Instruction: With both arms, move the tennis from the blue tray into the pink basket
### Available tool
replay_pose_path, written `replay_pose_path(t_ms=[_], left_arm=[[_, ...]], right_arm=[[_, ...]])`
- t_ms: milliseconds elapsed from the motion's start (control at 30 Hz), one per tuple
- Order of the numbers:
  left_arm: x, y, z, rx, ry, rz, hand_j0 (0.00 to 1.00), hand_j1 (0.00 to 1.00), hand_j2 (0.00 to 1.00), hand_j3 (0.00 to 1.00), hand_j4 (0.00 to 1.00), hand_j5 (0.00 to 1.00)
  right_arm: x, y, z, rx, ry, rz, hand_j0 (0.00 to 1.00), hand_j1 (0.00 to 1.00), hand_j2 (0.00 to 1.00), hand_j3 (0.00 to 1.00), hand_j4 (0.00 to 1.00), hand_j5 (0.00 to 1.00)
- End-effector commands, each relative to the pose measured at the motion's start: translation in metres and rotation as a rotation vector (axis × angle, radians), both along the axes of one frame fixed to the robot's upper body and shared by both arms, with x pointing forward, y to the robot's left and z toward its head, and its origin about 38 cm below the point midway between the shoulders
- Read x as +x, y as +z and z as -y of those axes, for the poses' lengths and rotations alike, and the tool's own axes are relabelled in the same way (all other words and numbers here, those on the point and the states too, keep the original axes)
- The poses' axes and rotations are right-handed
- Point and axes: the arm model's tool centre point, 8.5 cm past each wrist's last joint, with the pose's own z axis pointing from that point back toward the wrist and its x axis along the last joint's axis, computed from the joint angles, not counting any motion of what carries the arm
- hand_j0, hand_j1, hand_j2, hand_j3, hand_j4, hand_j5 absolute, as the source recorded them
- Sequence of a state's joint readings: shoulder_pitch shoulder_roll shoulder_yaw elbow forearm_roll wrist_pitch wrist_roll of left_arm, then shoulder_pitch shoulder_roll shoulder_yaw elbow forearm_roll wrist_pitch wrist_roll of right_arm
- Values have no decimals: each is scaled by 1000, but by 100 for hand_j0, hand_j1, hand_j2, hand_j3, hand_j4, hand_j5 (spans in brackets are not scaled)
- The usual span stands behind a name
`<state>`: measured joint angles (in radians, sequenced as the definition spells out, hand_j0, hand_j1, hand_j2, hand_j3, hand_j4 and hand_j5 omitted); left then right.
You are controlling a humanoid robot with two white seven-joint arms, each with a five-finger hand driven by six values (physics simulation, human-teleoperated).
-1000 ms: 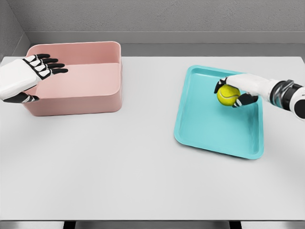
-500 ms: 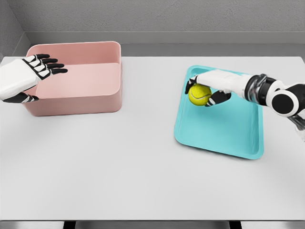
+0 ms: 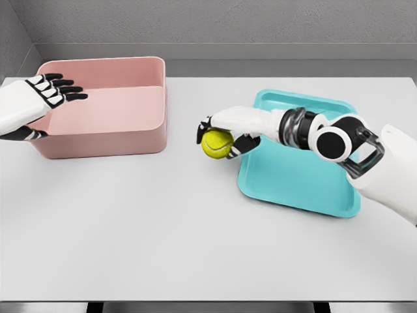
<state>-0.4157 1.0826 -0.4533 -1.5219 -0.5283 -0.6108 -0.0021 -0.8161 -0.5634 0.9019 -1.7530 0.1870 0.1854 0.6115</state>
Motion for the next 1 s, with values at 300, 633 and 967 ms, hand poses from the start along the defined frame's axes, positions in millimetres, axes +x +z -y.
replay_pose_path(t_ms=[300,633,967], left_arm=[[0,4,-1,-2,2,5,100,100,100,100,100,100],[-1,4,-1,-4,0,6,100,100,100,100,100,100],[-1,3,-1,-2,0,5,100,100,100,100,100,100]], right_arm=[[-29,-19,-70,34,159,-58,56,56,56,56,56,56],[-30,-15,-87,37,171,-61,100,100,100,100,100,100],[8,41,4,85,30,109,100,100,100,100,100,100]])
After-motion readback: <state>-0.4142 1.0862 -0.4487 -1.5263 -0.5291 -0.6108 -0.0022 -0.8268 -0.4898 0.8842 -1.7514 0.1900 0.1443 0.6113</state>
